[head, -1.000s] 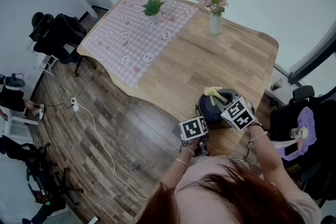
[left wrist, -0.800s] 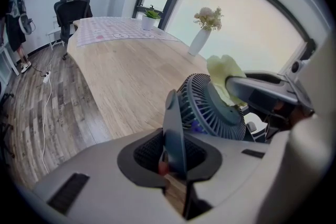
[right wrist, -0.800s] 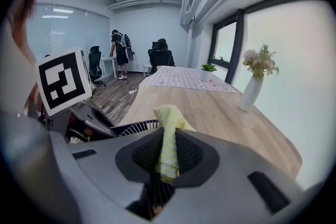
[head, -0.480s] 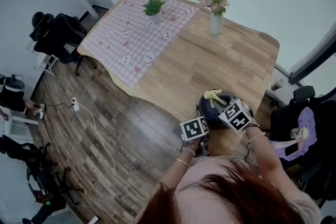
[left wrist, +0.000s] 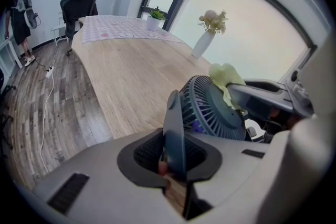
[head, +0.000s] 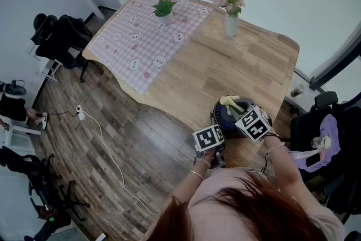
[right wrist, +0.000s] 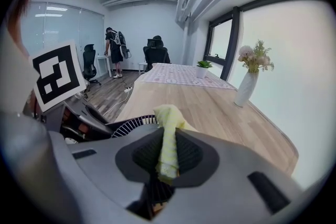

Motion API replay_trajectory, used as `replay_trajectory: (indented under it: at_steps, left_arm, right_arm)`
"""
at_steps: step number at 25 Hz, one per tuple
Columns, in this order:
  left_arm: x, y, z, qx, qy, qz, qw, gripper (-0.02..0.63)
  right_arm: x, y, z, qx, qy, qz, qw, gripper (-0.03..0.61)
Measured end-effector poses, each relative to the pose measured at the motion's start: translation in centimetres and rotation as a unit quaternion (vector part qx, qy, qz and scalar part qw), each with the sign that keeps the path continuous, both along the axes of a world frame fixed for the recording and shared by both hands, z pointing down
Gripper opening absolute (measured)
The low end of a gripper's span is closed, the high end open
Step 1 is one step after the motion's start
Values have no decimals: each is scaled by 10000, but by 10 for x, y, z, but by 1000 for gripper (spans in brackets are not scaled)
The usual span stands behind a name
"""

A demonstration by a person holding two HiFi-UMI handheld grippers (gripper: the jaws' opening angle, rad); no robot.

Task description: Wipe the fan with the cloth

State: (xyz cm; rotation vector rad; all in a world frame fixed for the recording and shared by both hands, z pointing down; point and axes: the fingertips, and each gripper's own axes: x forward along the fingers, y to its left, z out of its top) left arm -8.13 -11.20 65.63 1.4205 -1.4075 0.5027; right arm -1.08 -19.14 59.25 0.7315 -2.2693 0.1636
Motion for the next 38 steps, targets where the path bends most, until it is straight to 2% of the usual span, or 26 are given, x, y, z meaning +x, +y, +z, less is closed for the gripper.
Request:
replay_trajectory:
  at_steps: [21, 38]
  left_arm:
    - [0, 1, 1, 23, 32, -57, 10000, 58]
    - [-2, 1, 1, 2, 40, -74, 10000, 58]
  right_arm:
    - [24, 1, 1, -18, -31, 513, 9987, 52]
    - [30, 11, 1, -96, 0, 664, 9977, 51]
